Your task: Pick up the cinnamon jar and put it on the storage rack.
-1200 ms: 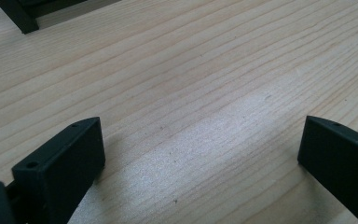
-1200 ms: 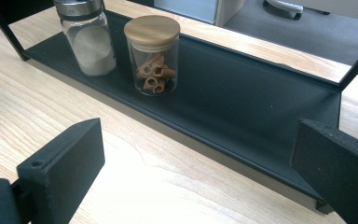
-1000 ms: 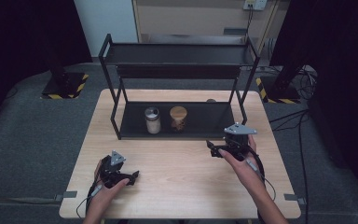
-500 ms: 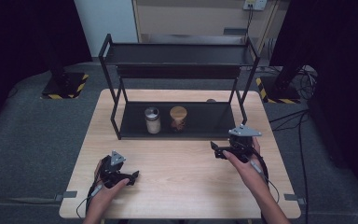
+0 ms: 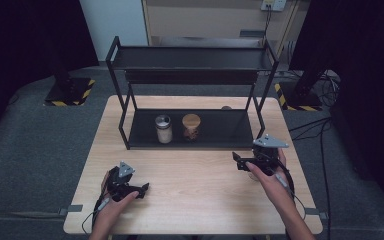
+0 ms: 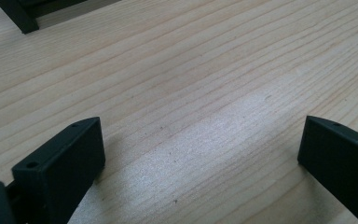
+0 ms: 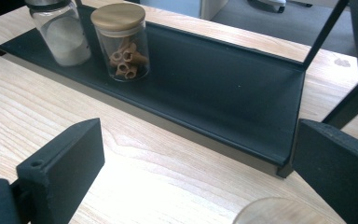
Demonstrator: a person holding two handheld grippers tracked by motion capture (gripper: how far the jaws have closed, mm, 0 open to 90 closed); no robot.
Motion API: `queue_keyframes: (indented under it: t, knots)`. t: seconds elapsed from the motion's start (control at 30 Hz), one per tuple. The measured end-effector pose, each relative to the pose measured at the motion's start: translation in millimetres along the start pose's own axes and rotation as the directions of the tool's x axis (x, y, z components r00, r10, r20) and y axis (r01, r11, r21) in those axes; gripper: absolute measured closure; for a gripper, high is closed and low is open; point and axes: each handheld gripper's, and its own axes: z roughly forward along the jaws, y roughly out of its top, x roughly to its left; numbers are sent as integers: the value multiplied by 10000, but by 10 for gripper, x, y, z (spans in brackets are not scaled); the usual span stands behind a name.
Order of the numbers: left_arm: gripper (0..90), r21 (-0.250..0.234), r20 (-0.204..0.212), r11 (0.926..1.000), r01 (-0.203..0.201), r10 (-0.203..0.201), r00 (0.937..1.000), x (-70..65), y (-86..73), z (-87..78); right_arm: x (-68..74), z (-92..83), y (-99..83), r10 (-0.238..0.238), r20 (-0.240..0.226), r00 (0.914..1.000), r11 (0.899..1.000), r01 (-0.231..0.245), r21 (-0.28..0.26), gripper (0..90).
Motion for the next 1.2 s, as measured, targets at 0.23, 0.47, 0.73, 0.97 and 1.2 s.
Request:
queue_keyframes:
  t: [0.23, 0.47, 0.73, 0.97, 1.2]
  knots:
    - [0, 2, 0, 10000, -4, 4, 10000, 0, 0, 0, -45, -50, -27, 128, 119, 9998, 9999, -128, 1, 22]
    - [0, 1, 0, 10000, -2, 2, 10000, 0, 0, 0, -97, -118, -98, 295, 289, 9991, 9995, -293, -79, 21]
    - [0, 0, 0, 10000, -2, 2, 10000, 0, 0, 0, -167, -192, -190, 505, 467, 9976, 9987, -500, -106, 21]
    - [0, 1, -3, 10000, -4, 4, 10000, -1, 0, 0, -198, -249, -263, 657, 654, 9957, 9977, -646, -183, 17]
    - [0, -2, -12, 10000, -4, 4, 10000, -3, -1, -1, -198, -286, -323, 630, 827, 9946, 9980, -621, -139, 16]
